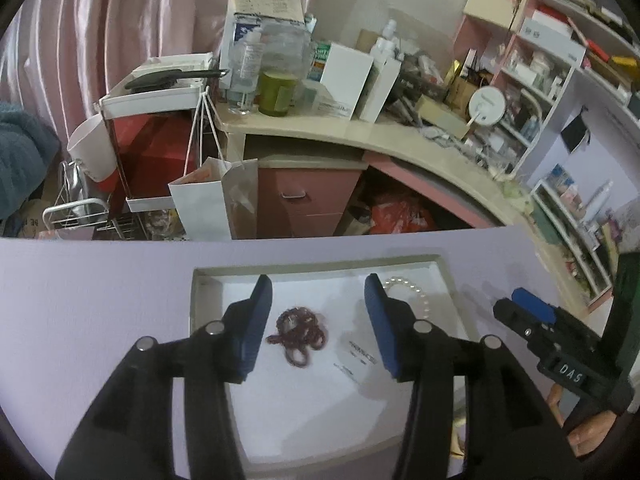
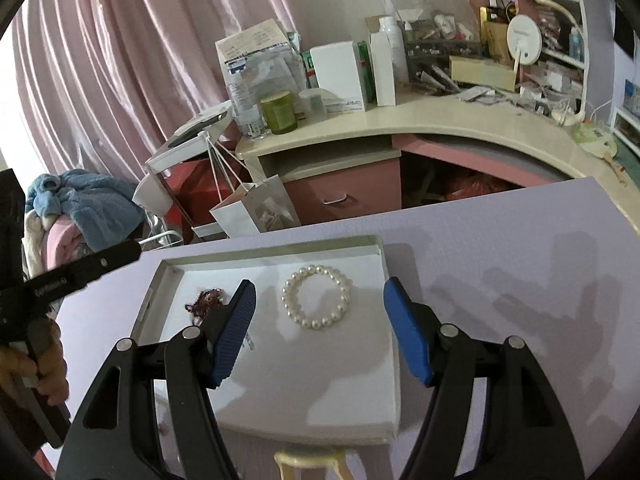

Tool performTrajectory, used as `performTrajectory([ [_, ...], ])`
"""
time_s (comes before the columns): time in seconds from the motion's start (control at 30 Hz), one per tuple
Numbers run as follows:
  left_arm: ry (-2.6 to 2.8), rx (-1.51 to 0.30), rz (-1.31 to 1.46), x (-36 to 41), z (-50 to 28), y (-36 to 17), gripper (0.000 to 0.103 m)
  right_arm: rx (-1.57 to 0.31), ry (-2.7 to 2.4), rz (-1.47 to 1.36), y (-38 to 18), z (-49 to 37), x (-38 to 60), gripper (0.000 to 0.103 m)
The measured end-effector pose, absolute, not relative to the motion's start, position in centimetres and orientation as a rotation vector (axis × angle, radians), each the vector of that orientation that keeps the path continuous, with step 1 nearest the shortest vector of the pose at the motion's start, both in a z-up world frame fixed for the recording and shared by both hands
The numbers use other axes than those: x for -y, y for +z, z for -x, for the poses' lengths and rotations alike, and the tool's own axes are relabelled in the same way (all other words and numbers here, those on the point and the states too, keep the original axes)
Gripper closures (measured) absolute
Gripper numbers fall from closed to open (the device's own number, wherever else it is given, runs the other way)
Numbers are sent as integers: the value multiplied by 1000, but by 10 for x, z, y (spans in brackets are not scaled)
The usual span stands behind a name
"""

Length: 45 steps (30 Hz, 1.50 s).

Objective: Organize jewelry
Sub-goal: 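Carry both pieces into the white tray and open both tools to release them, then grasp the thin silver wire bangle with the right tool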

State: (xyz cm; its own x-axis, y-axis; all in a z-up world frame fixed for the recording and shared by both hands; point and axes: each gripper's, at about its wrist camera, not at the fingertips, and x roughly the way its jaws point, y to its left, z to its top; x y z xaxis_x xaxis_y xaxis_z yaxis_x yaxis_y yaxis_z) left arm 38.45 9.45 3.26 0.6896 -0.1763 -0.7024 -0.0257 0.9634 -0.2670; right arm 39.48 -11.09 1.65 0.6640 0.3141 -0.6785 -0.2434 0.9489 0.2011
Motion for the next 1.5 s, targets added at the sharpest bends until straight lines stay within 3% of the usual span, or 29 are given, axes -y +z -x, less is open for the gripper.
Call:
performTrajectory([
  [0.13, -62, -755, 243, -99, -346, 44, 52, -738, 312, -82, 25, -363, 122, 34],
  [0.37, 28, -688, 203, -104, -253, 49, 32, -672, 301, -32, 27, -298, 140, 34],
  [0.57, 110, -674, 229, -109, -183, 34, 18, -753, 300, -19, -2, -259, 149, 34],
  [0.77, 163, -703, 308, -108, -139, 8, 14, -833, 298, -21, -34, -230, 149, 33],
  [0.93, 187, -732, 357, -104, -110, -11, 14, -882, 289, 36, -51, -218, 142, 12],
  [1.5, 166, -759, 332, -86, -86, -20, 14, -954, 253, 157, -75, -223, 126, 10],
])
